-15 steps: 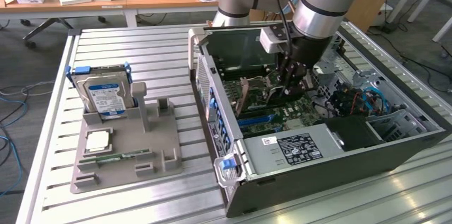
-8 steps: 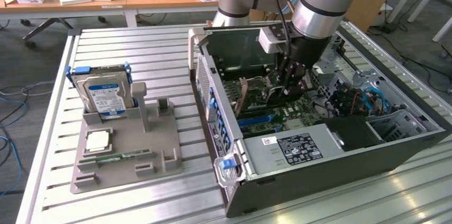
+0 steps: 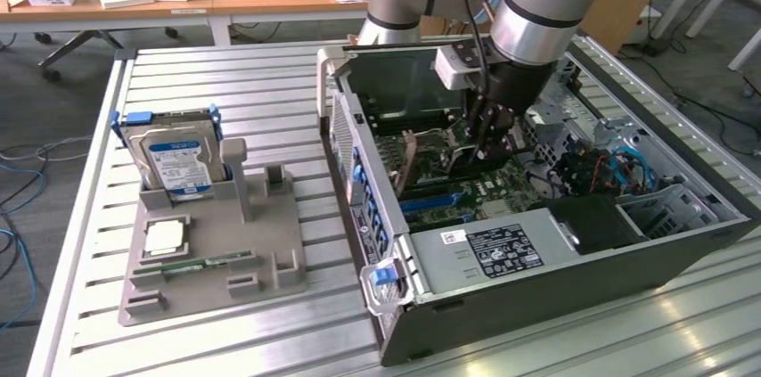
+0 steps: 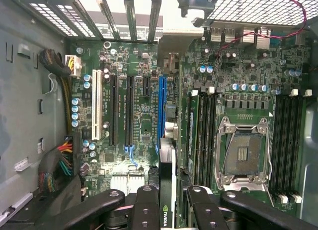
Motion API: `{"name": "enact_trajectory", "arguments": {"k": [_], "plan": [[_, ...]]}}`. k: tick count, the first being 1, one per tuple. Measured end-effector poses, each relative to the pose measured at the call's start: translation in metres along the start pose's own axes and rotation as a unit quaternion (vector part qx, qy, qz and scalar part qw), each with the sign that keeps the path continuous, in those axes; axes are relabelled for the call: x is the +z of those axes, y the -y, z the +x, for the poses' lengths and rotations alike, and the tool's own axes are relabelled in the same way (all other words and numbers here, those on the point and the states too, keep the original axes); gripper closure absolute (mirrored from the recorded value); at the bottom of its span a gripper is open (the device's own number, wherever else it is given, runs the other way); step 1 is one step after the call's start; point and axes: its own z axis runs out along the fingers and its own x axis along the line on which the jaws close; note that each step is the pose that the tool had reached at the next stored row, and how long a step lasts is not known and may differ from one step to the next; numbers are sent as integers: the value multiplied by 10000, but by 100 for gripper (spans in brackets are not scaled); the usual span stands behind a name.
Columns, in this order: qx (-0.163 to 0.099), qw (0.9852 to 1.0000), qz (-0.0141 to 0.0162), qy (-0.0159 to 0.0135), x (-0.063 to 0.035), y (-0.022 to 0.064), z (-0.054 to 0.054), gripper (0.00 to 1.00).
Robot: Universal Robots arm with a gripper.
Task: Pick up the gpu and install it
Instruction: 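Insert the gpu into the slot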
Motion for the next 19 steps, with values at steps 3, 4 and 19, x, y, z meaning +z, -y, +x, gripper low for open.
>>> {"name": "enact_trajectory", "arguments": {"k": [3, 4, 19], "plan": [[-1, 10000, 0, 0, 0, -17, 0, 74], [-1, 10000, 0, 0, 0, -17, 0, 74], [-2, 10000, 0, 0, -1, -44, 0, 74]]}}
